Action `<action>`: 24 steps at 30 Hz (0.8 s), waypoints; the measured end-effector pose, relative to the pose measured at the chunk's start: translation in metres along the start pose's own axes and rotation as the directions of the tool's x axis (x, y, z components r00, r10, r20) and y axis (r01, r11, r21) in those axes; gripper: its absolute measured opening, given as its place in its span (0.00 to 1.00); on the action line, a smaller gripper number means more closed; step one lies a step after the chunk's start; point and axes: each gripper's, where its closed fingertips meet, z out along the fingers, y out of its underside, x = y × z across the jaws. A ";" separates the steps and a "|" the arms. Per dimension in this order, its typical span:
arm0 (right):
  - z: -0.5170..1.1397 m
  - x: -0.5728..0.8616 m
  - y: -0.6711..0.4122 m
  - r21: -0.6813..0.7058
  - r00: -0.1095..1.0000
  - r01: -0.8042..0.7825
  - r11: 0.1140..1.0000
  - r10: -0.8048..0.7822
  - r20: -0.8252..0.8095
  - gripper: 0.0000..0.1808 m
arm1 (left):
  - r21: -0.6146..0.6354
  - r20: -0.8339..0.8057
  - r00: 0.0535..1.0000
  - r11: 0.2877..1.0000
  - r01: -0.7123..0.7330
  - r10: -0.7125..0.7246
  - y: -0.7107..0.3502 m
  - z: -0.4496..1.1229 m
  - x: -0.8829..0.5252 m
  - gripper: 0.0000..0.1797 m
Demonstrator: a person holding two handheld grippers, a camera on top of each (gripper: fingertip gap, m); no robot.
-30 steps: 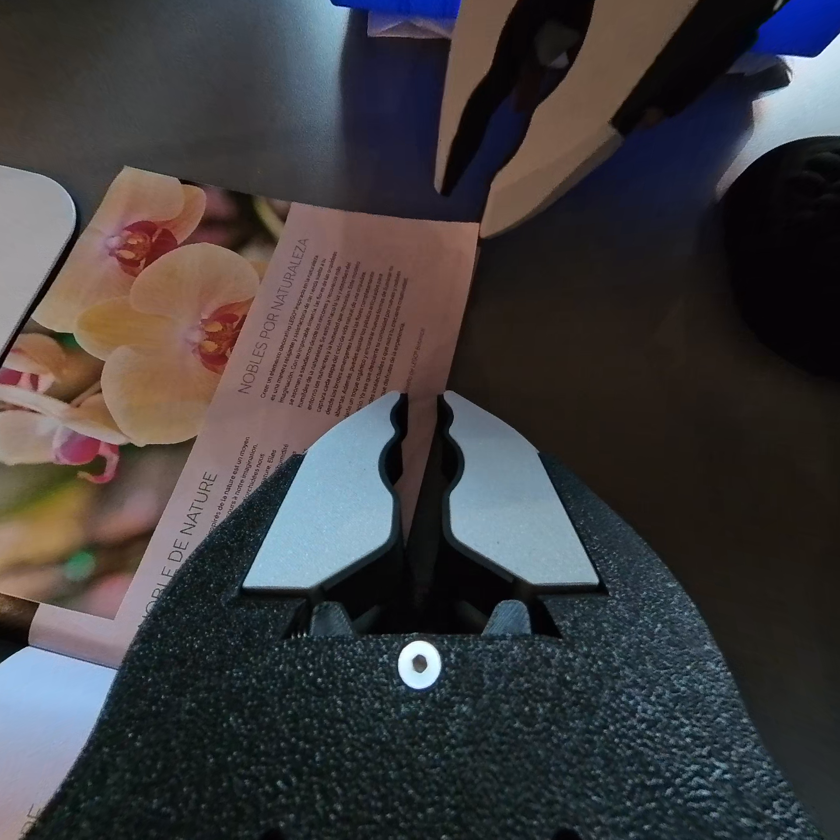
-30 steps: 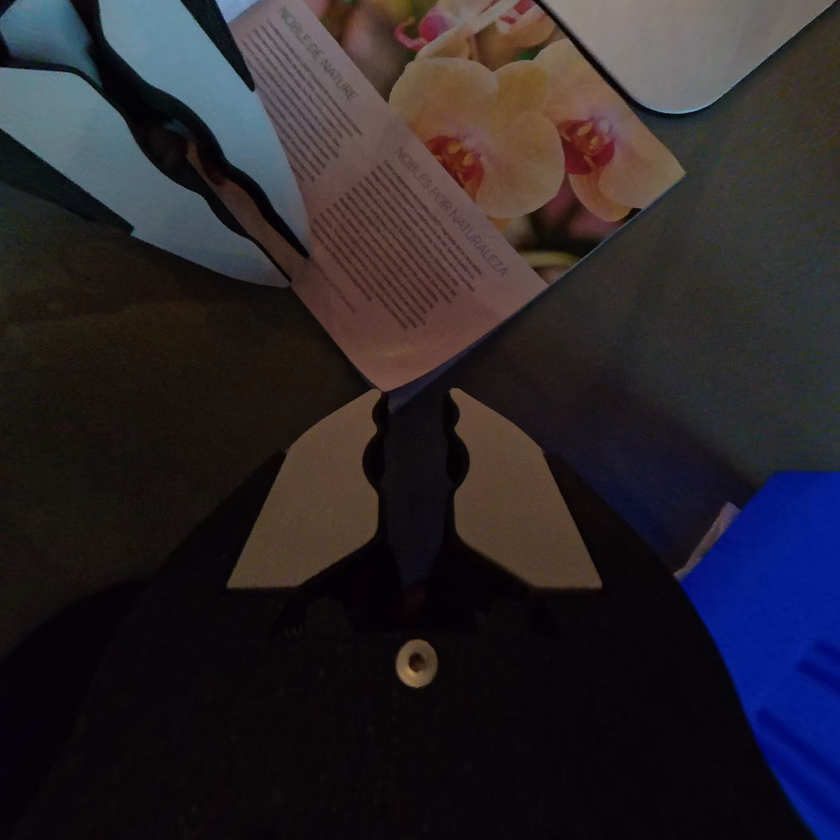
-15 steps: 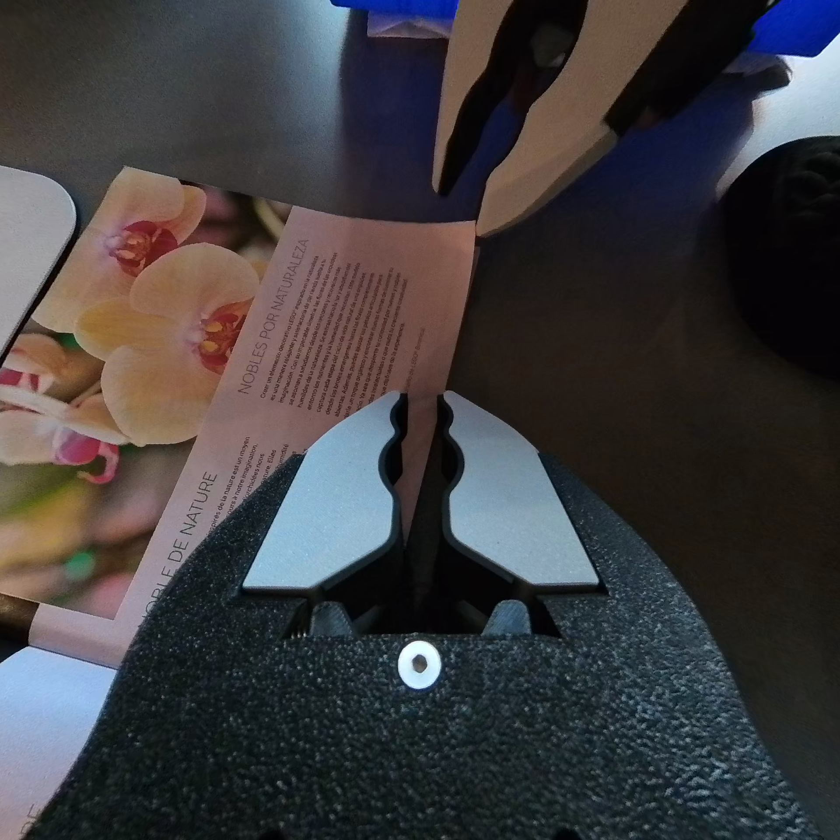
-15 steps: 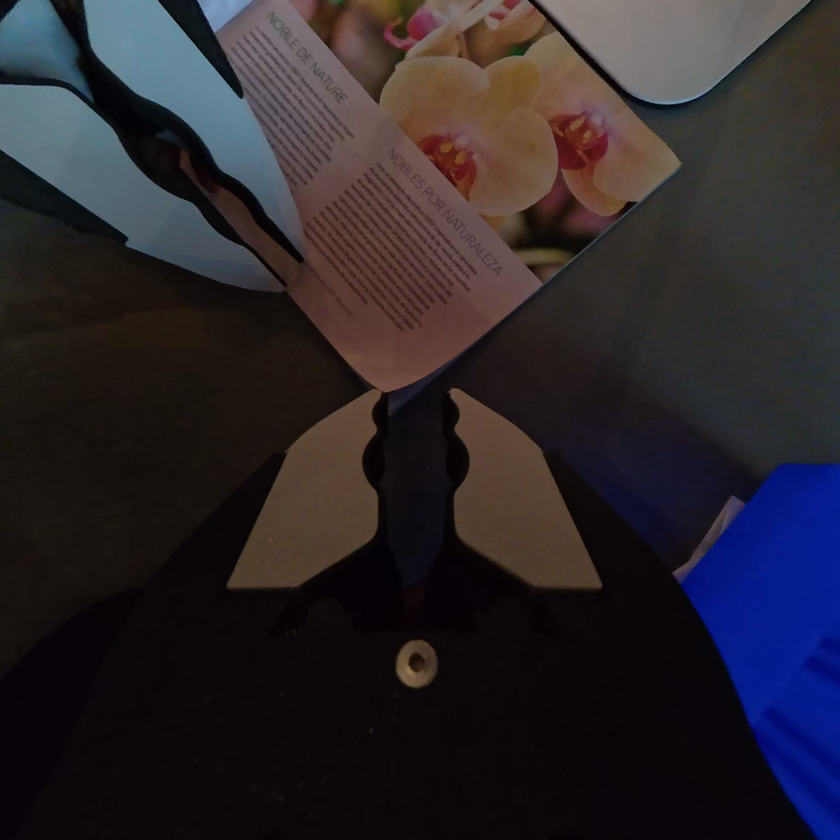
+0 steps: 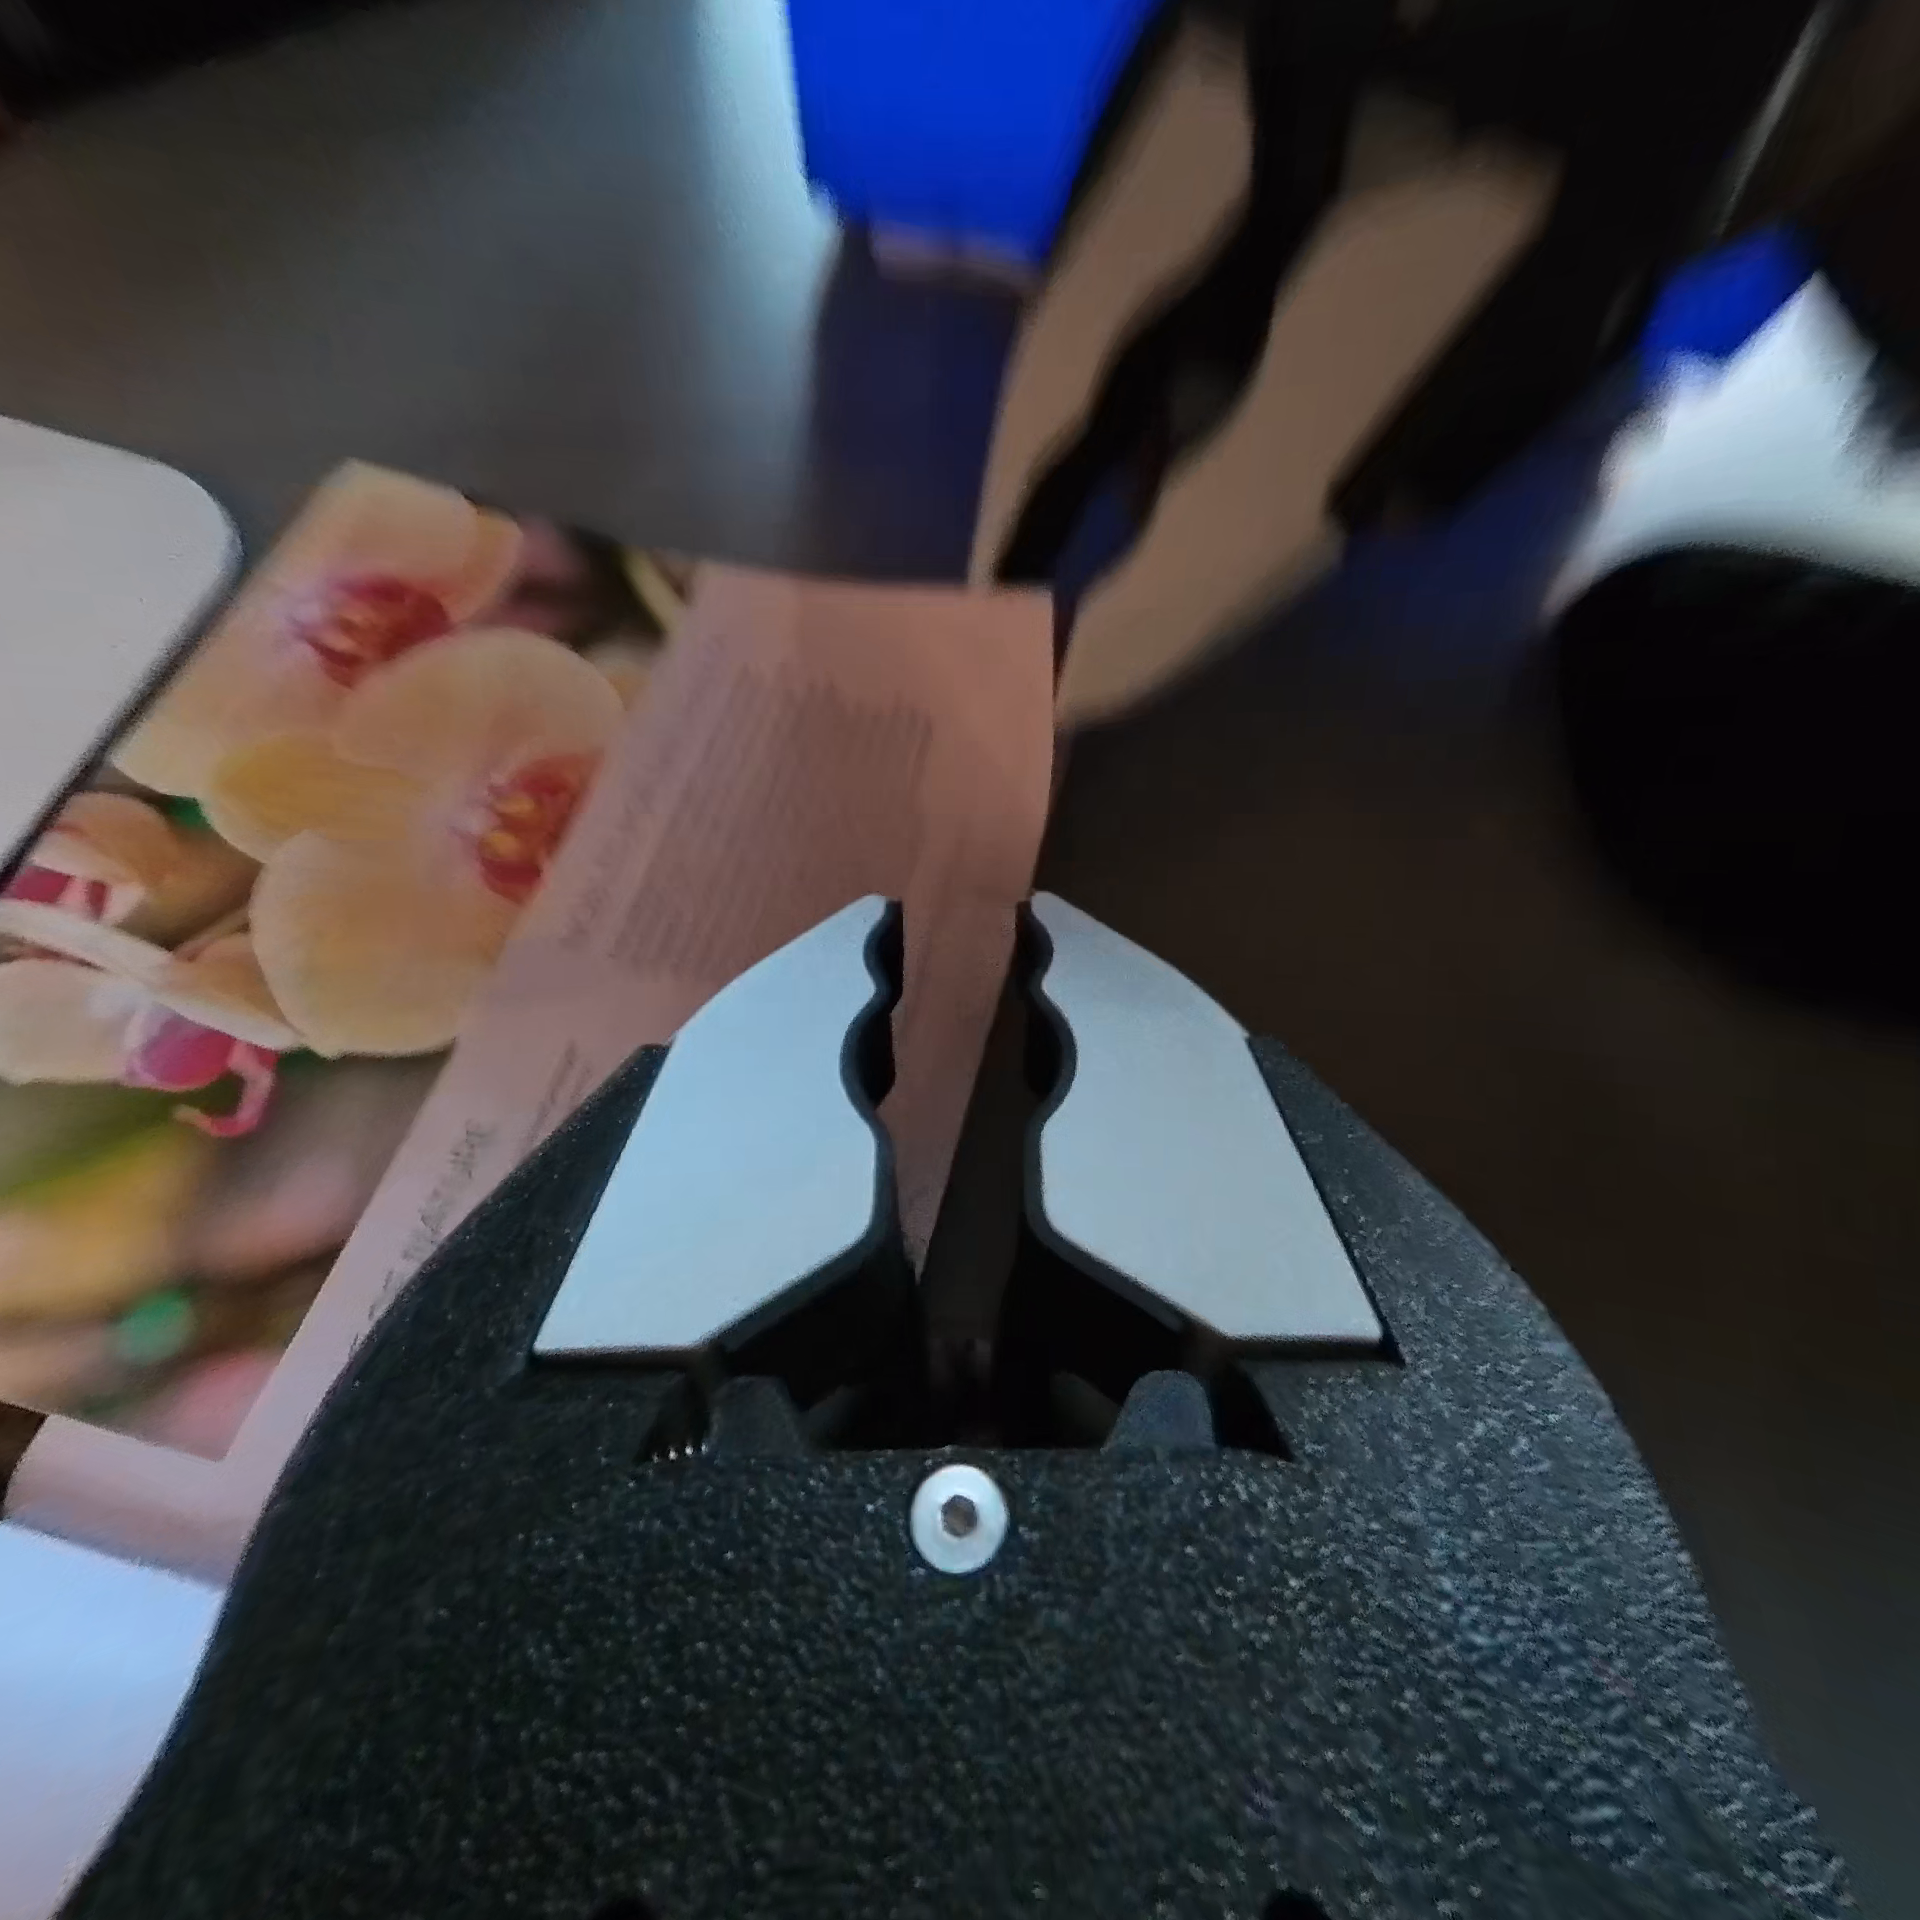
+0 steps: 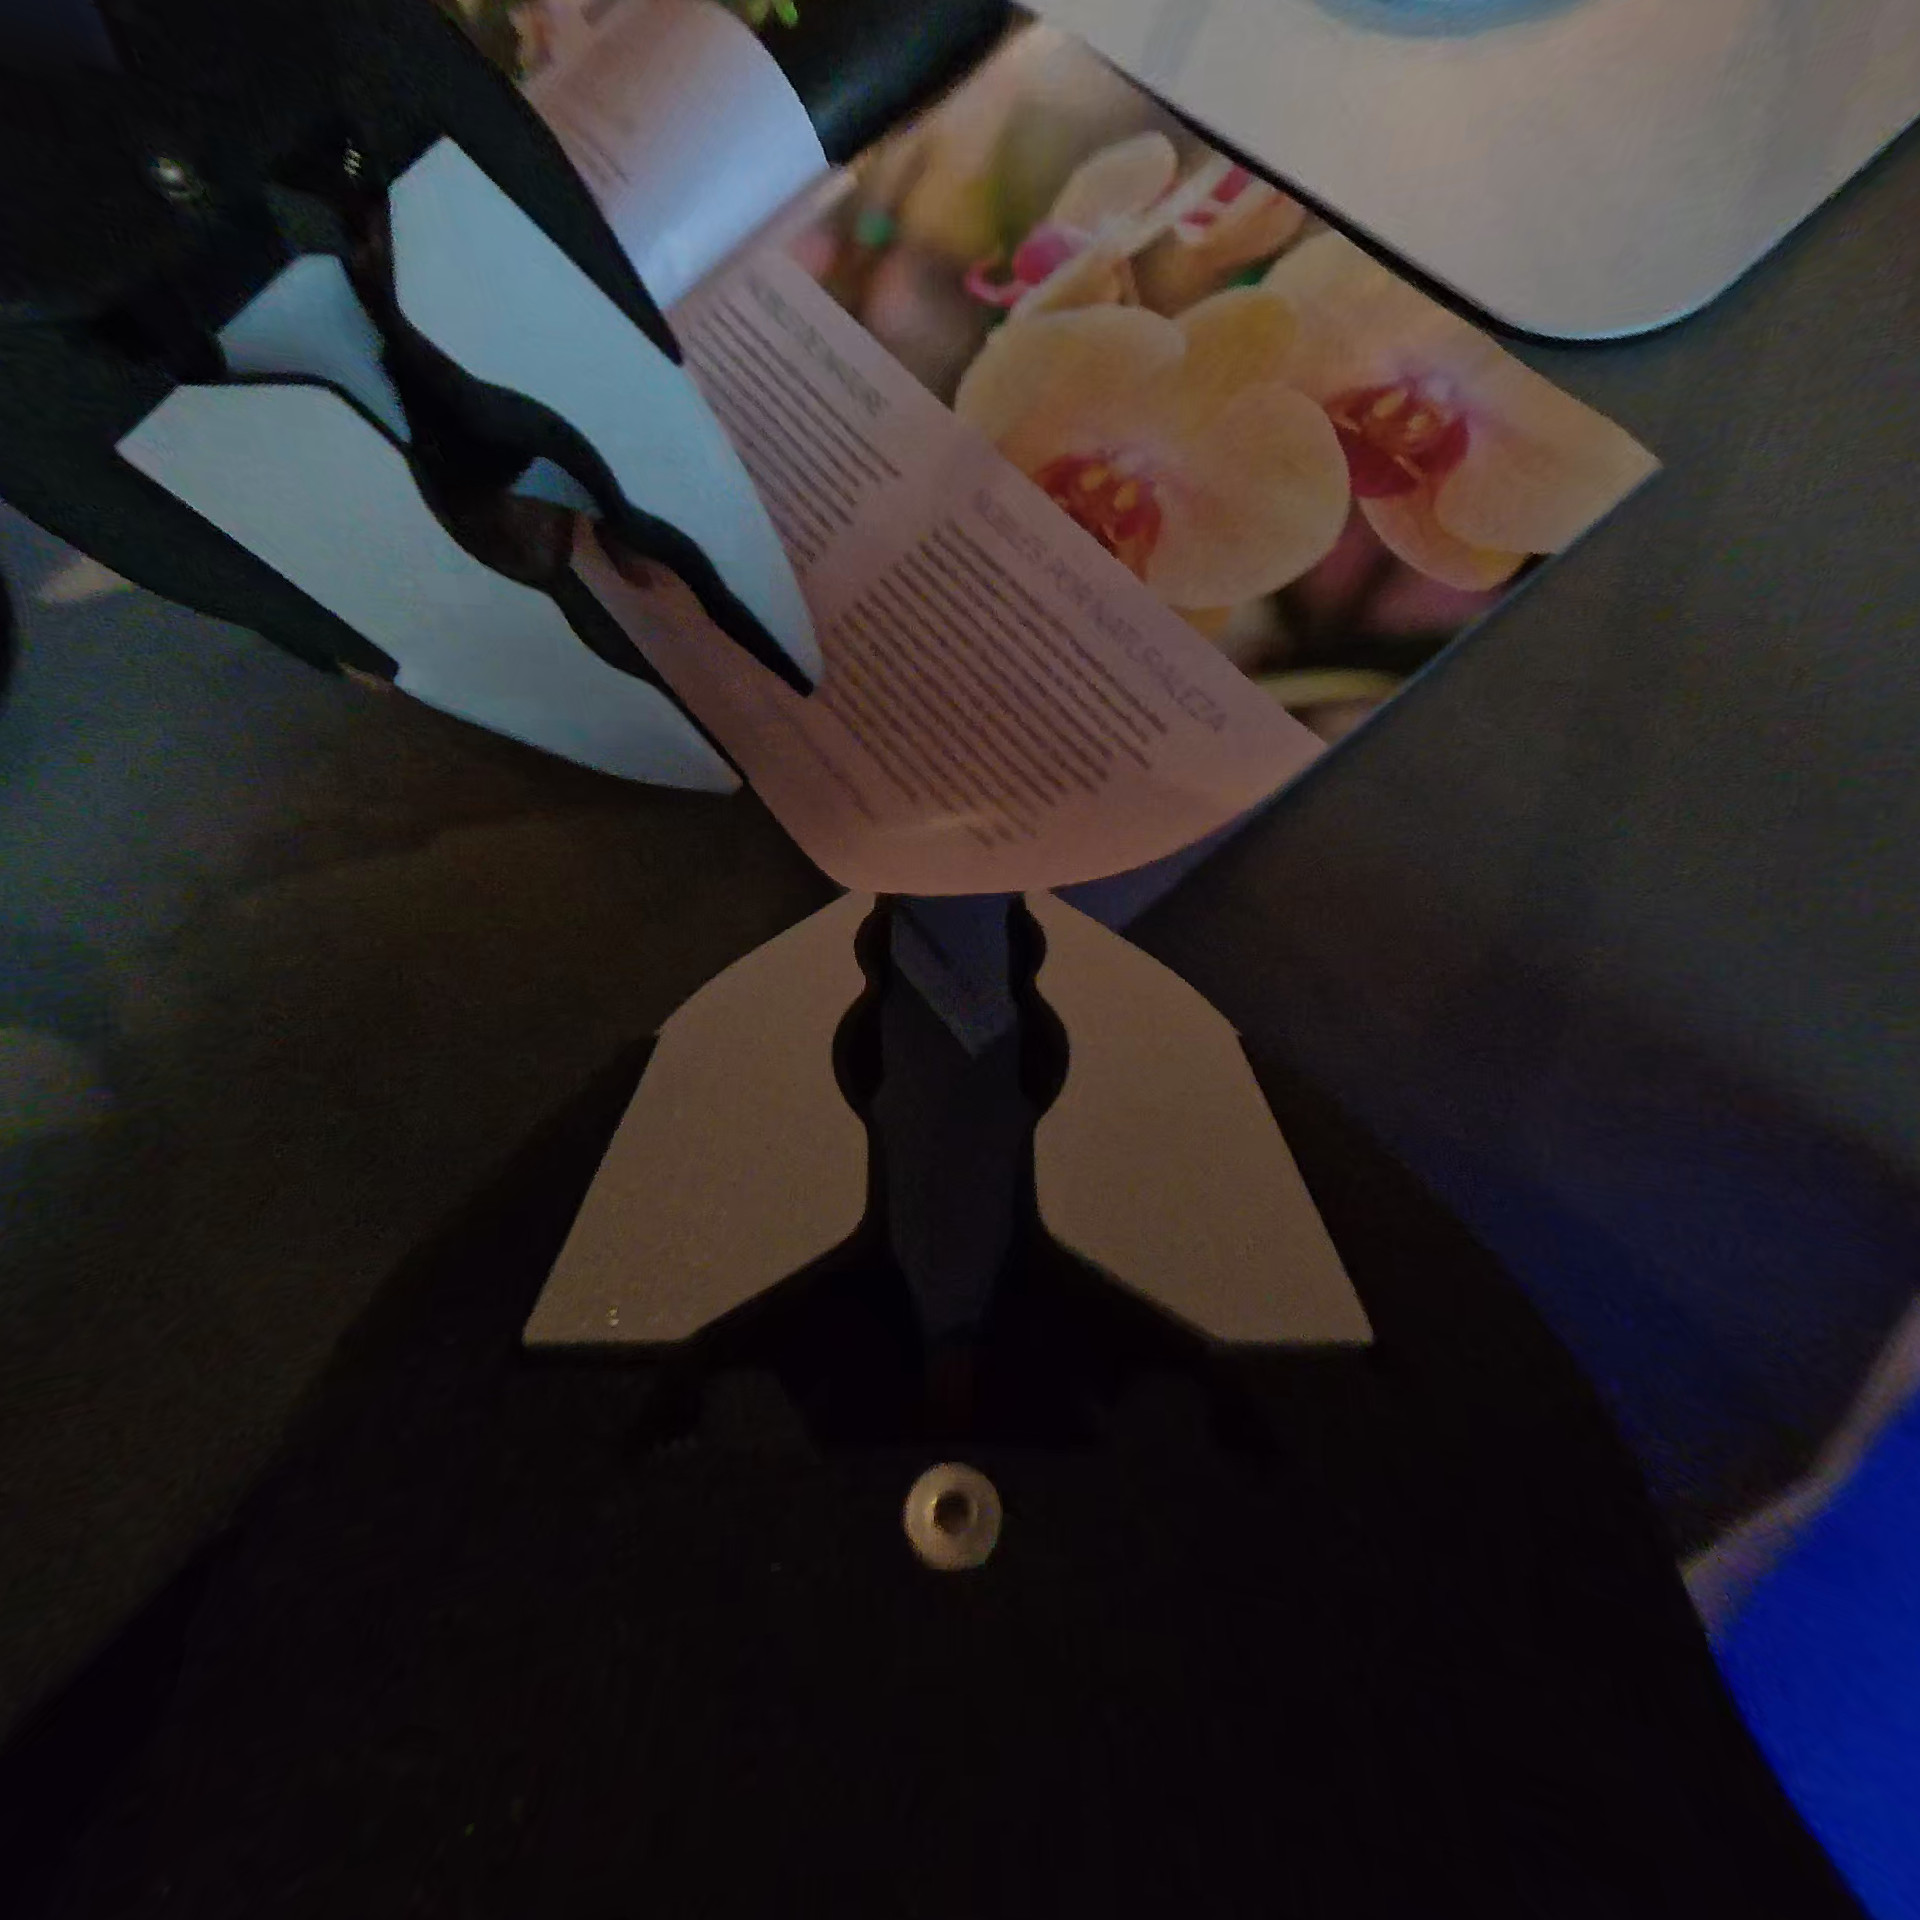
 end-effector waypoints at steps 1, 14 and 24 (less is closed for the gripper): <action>0.002 -0.001 -0.002 0.015 1.000 0.001 1.000 -0.001 0.010 0.11 | 0.022 0.011 1.000 1.000 0.013 -0.014 -0.003 0.000 -0.002 0.11; 0.022 -0.012 -0.020 0.089 0.988 0.150 0.985 -0.148 -0.031 0.16 | 0.123 -0.126 0.955 0.951 0.283 -0.268 -0.039 -0.019 -0.023 0.12; 0.023 -0.015 -0.026 0.093 0.979 0.199 0.976 -0.193 -0.070 0.16 | -0.083 -0.026 0.998 0.995 -0.056 0.054 -0.008 -0.009 -0.012 0.17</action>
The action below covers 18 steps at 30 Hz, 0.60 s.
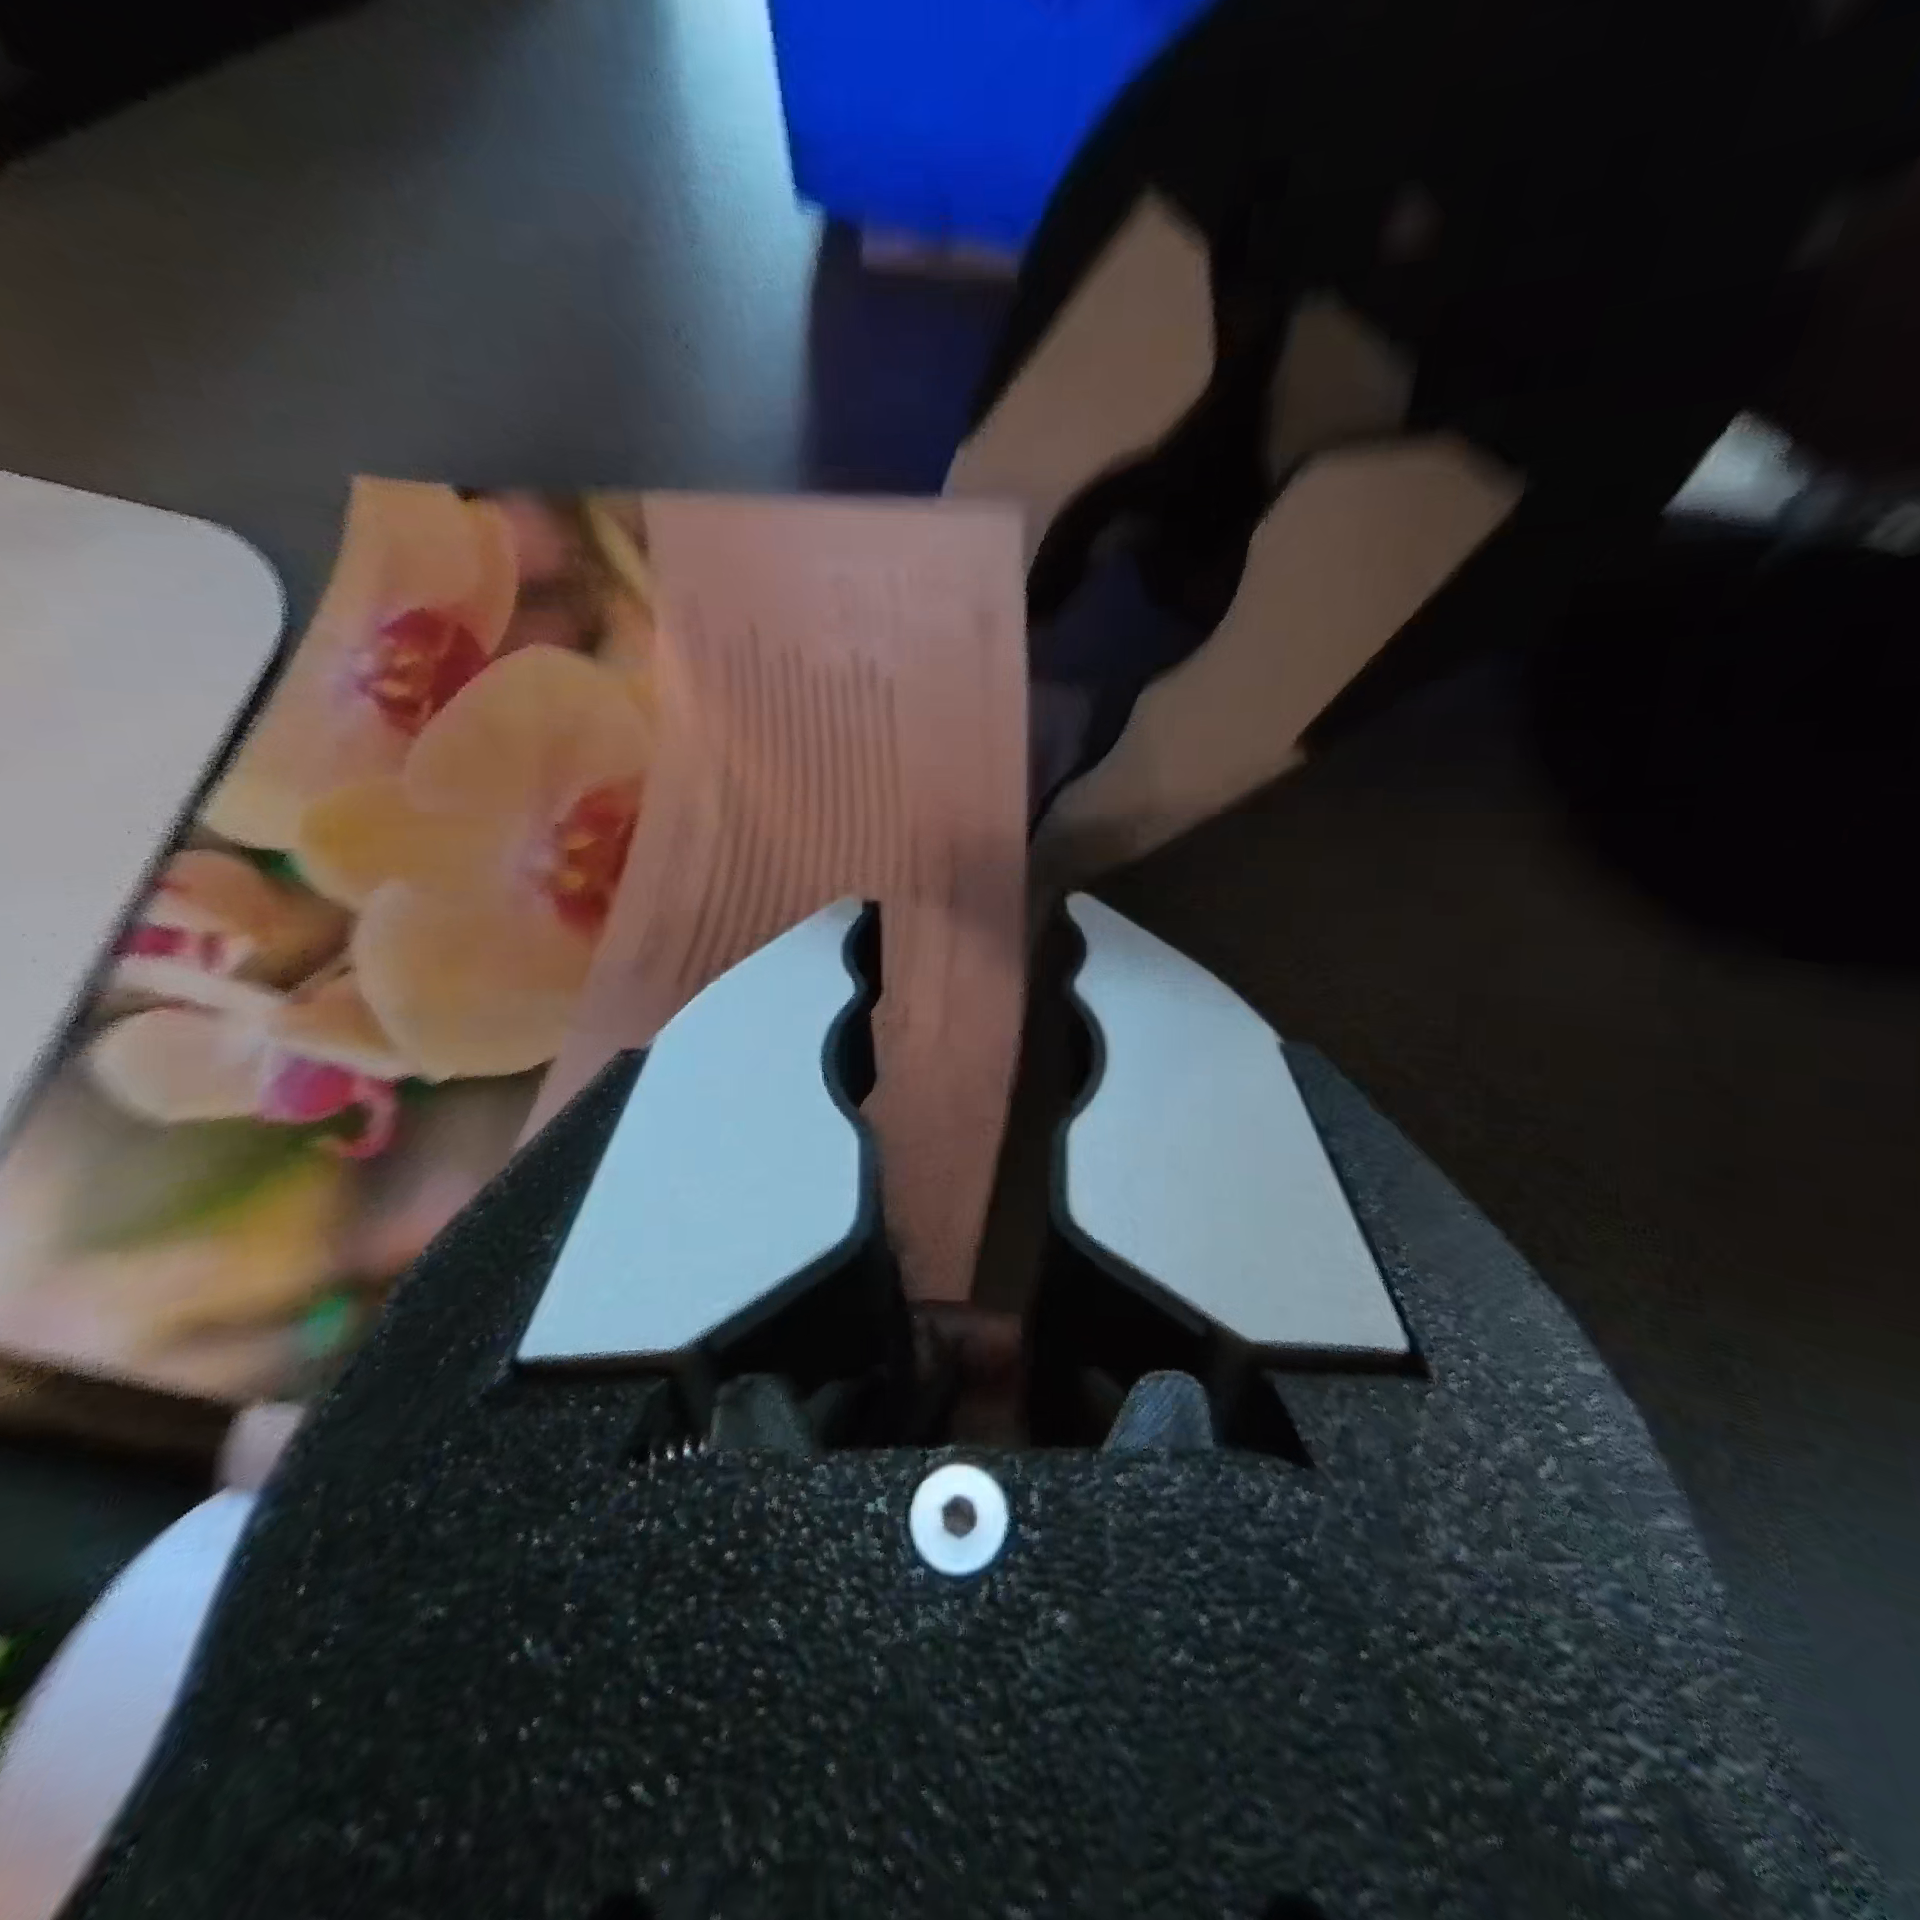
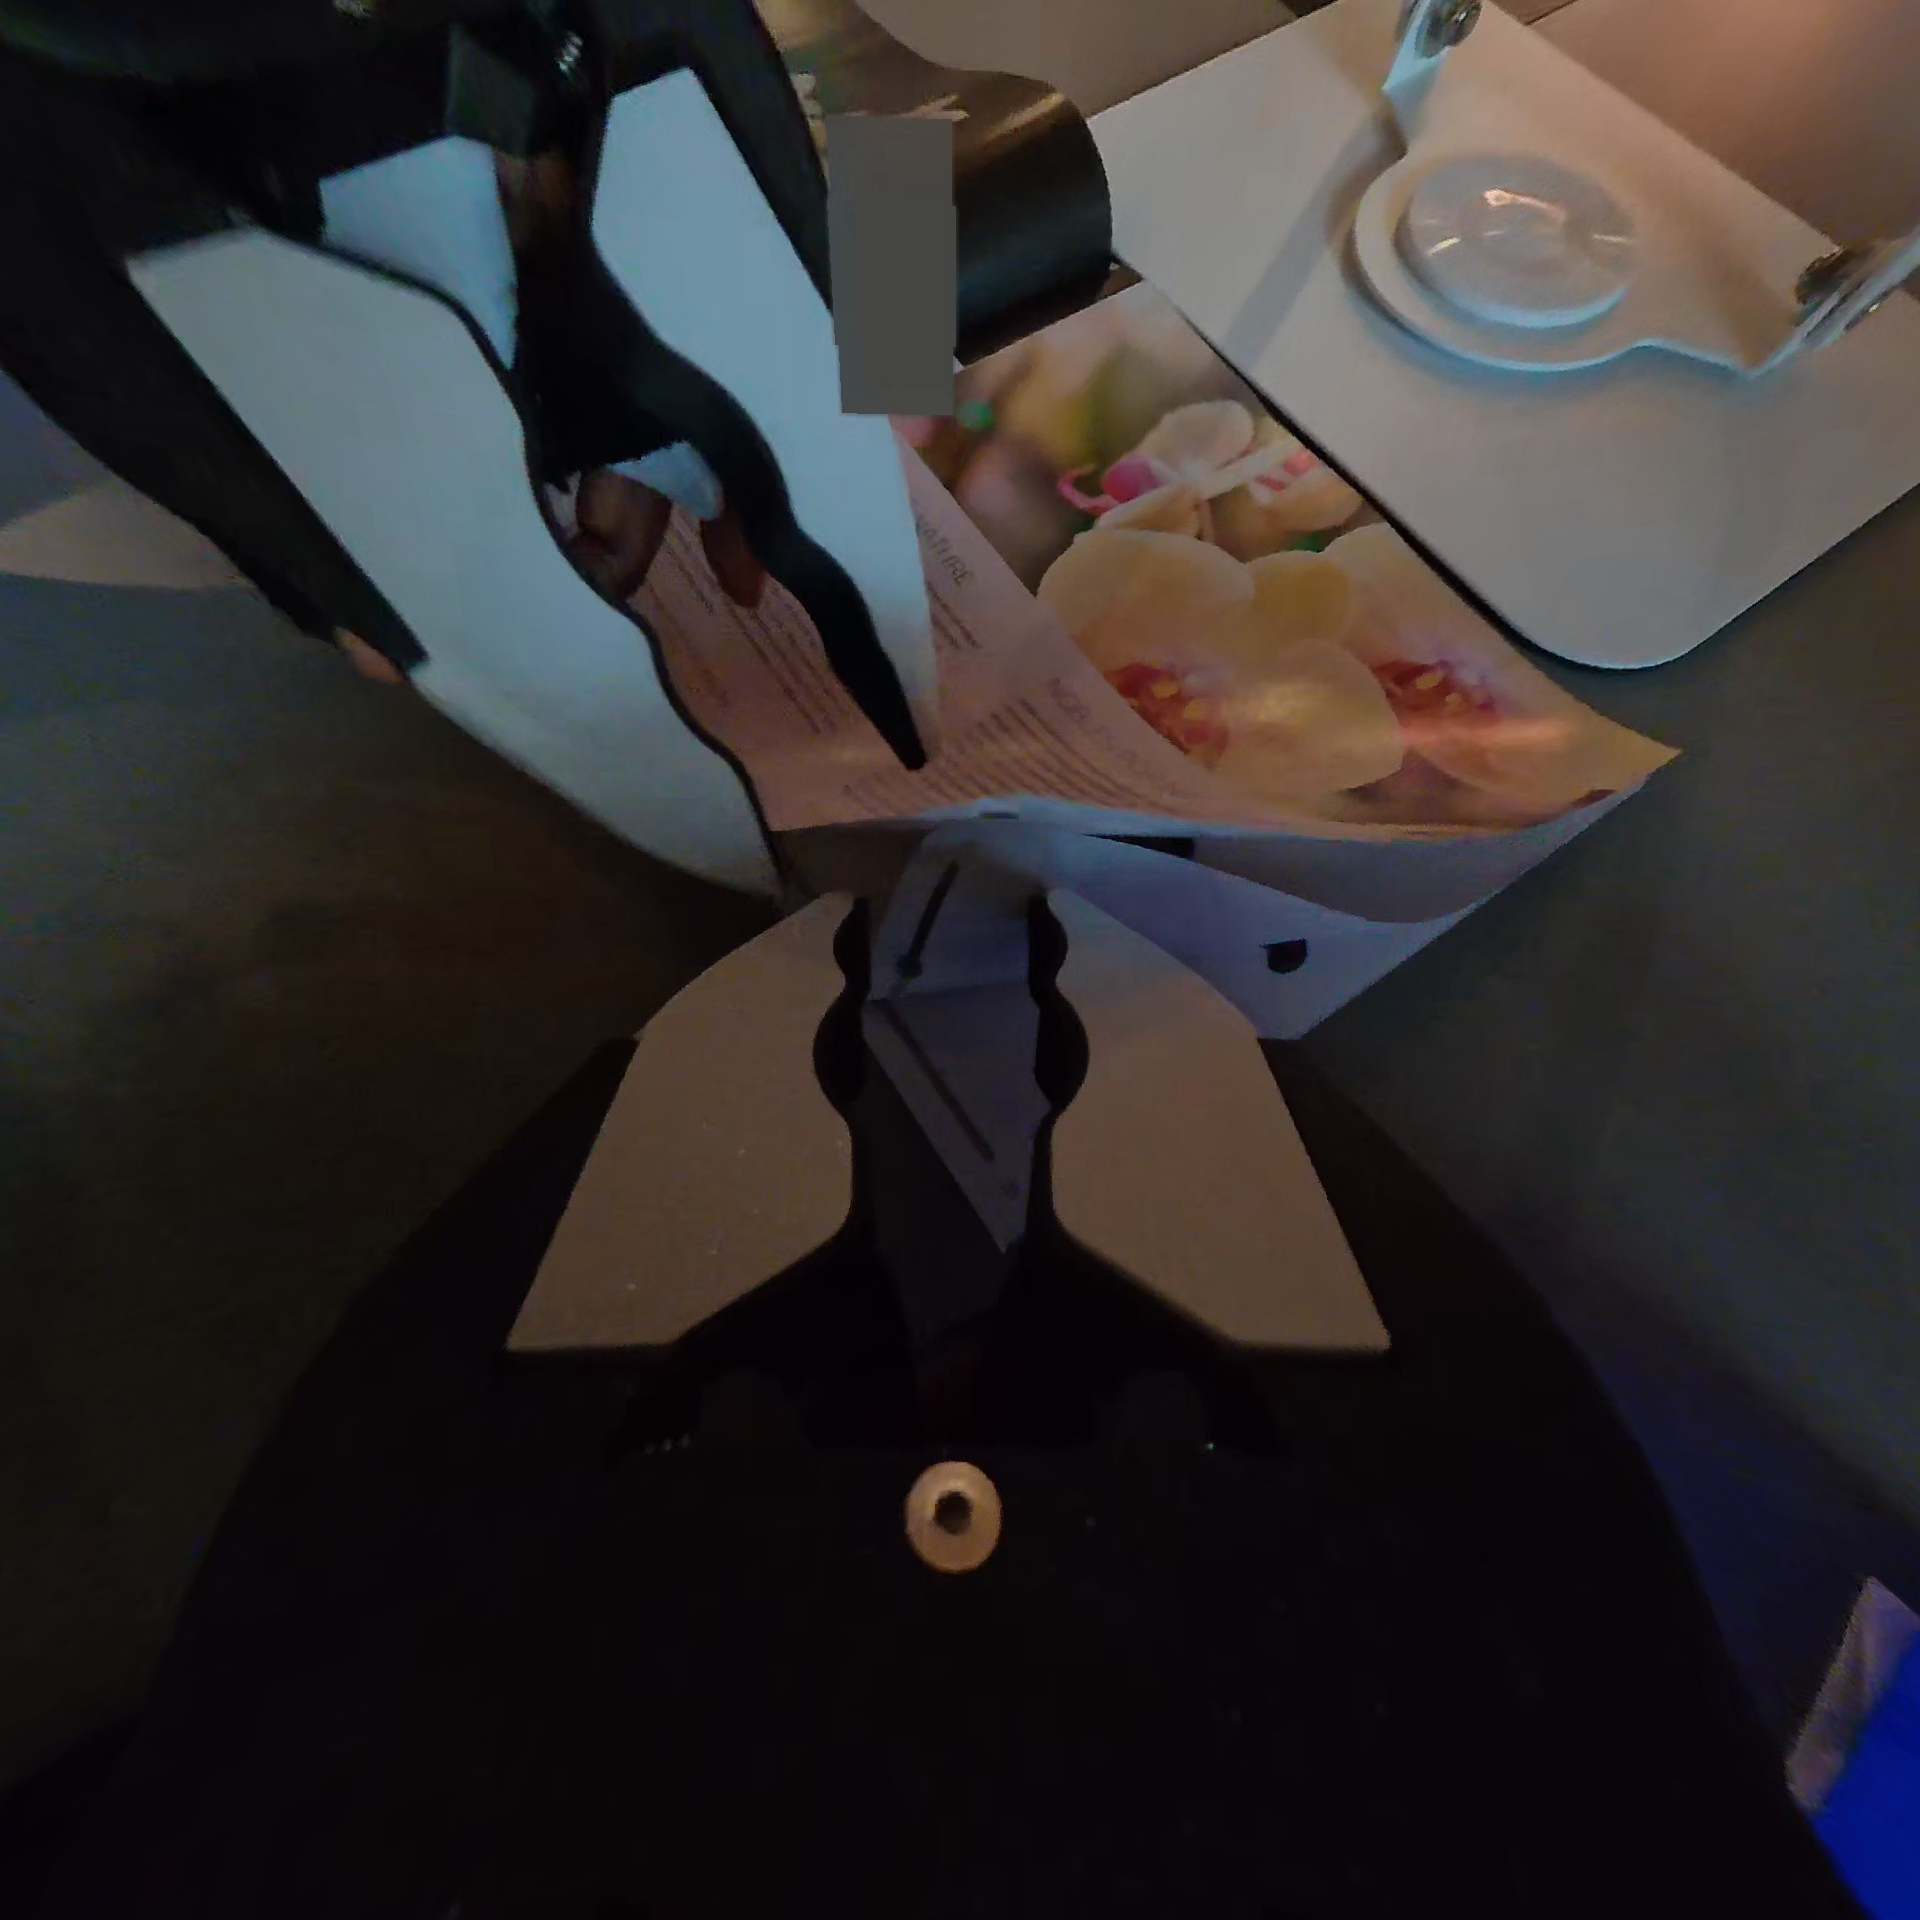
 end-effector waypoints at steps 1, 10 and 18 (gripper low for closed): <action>0.000 0.000 0.001 -0.002 1.000 -0.002 1.000 0.002 0.002 0.16 | -0.012 0.020 1.000 1.000 -0.023 0.023 0.002 0.002 -0.001 0.15; 0.000 0.001 0.003 -0.014 1.000 -0.014 1.000 0.014 0.003 0.16 | -0.004 0.159 0.987 0.999 -0.038 0.038 -0.005 0.001 -0.013 0.00; -0.004 0.004 0.012 -0.082 0.999 -0.031 0.996 0.028 -0.034 0.16 | 0.090 0.333 0.936 0.992 0.084 -0.109 -0.001 -0.040 -0.035 0.00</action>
